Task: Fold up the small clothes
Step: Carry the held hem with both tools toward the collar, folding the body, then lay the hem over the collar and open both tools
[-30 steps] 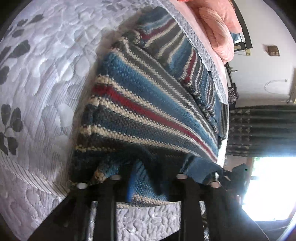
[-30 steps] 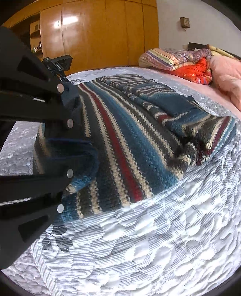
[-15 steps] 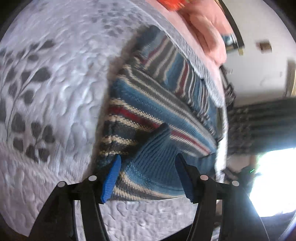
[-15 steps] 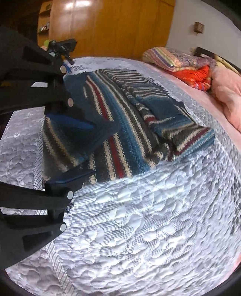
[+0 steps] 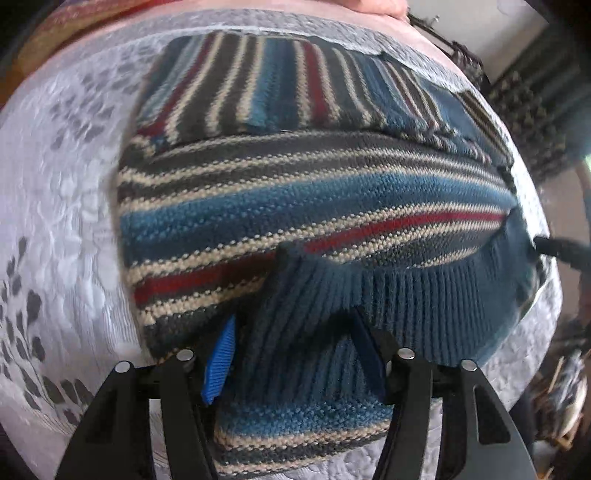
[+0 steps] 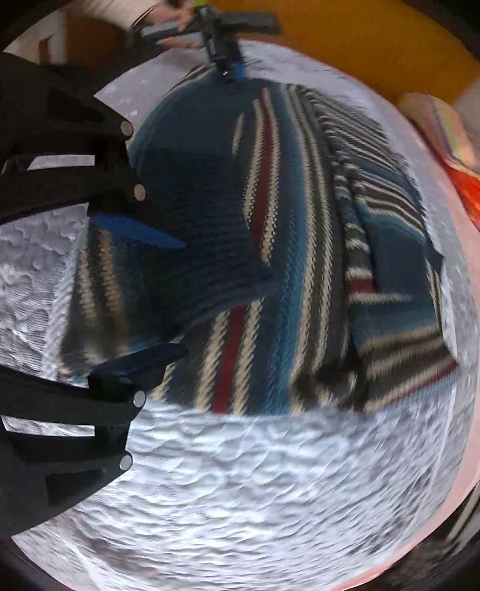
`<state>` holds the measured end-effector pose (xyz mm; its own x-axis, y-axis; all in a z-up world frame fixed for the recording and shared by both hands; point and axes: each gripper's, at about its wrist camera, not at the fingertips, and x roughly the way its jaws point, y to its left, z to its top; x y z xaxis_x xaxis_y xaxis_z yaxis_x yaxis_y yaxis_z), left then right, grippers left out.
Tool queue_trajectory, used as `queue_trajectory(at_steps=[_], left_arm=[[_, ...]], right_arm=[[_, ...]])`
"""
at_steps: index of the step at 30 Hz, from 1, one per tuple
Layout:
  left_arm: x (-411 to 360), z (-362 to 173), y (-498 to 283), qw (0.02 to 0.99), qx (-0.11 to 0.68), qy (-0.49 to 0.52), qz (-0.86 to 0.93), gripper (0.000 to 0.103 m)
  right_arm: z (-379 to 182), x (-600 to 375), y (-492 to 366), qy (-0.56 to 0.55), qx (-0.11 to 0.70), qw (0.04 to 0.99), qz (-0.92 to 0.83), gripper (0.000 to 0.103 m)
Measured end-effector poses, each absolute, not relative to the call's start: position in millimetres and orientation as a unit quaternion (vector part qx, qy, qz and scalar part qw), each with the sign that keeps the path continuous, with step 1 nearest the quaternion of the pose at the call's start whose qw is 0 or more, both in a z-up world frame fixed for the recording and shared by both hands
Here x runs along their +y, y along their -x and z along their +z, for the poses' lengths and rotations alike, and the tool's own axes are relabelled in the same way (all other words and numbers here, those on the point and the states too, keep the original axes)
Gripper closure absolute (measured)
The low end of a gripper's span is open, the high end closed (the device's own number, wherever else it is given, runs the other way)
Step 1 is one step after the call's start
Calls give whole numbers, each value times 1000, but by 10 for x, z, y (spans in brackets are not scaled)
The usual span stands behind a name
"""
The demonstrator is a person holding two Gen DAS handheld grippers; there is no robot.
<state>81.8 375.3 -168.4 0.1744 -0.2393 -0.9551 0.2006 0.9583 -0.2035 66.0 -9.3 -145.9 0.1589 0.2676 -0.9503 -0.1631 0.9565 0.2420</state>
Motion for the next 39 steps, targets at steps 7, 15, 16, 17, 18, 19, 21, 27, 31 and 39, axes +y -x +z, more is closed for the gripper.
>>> queue_trajectory(at_steps=[7,15,16,17,18,19,21,27,31,39], left_arm=[[3567,-1657,-671,770,616,-16,-165,76],[3471,-1754,-774,761,626,-6,-168,72],[3490,-1754,-775,762,626,-1,-168,72],[3487,-1753,-772,764,624,1,-167,72],[3491,-1748,-761,765,622,0,-166,72],[3481,-1741,-745,767,620,-2,-165,75],[3499,-1692,-685,771,615,-6,-165,87],[3444,-1390,-489,790,583,5,-191,92],[3492,-1130,-428,808,555,36,-195,92],[3642,-571,-768,850,491,79,-173,92]], right_arm=[[-1716,96,-962,-24,651,744,151,48],[-1627,234,-940,-6,642,747,172,94],[-1597,251,-907,-4,638,750,176,94],[-1563,271,-865,-2,634,752,180,94],[-1515,285,-811,0,629,755,183,95],[-1472,288,-764,0,625,758,185,95],[-1362,253,-641,-3,615,766,187,95],[-1011,69,-384,-51,584,787,194,95],[-795,-77,-310,-81,565,799,190,95],[-386,-254,-621,-98,526,828,166,95]])
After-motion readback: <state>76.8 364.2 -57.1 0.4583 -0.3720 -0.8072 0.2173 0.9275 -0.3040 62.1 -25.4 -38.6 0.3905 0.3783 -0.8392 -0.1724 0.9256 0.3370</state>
